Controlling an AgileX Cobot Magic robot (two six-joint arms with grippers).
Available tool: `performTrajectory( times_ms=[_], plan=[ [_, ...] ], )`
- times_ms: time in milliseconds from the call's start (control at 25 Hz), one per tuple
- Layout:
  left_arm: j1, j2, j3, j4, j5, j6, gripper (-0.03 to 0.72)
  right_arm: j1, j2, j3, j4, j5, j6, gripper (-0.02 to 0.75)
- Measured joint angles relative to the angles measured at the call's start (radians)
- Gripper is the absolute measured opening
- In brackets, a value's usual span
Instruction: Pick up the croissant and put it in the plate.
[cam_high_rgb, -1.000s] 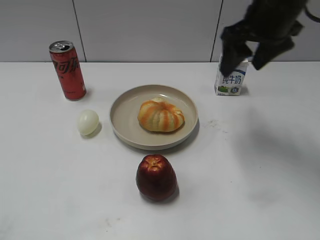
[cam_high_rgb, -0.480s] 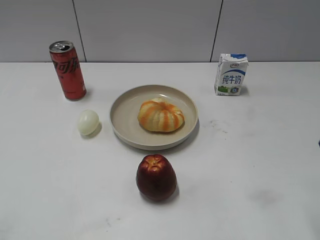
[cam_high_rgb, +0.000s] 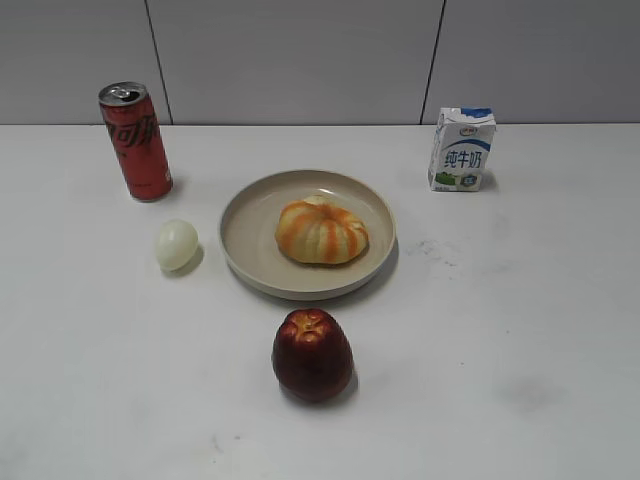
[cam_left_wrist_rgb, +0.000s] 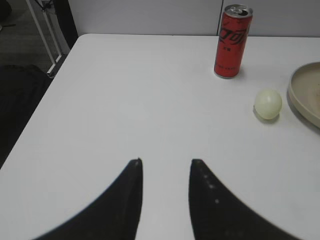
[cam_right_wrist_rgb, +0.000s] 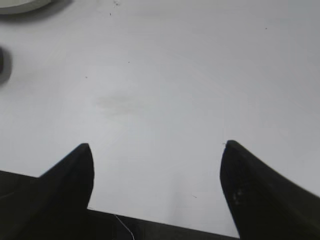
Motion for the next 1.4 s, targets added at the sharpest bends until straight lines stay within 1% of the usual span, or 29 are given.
performTrajectory(
  times_ms=[200,840,960,1240,1400],
  plan=[
    [0.0,0.0,0.0,0.0,0.0,0.0,0.231,0.0,-0.055,0.032,-0.008,0.048,0.001,0.594],
    [0.0,0.0,0.0,0.0,0.0,0.0,0.231,-0.008,-0.06,0.033,-0.007,0.051,0.001,0.594],
    [0.0,0.0,0.0,0.0,0.0,0.0,0.231,-0.056,-0.098,0.033,-0.007,0.051,0.001,0.594],
    [0.0,0.0,0.0,0.0,0.0,0.0,0.231,-0.194,-0.292,0.033,-0.007,0.052,0.001,0.594],
    [0.0,0.0,0.0,0.0,0.0,0.0,0.231,-0.211,-0.392,0.033,-0.007,0.052,0.001,0.594]
  ],
)
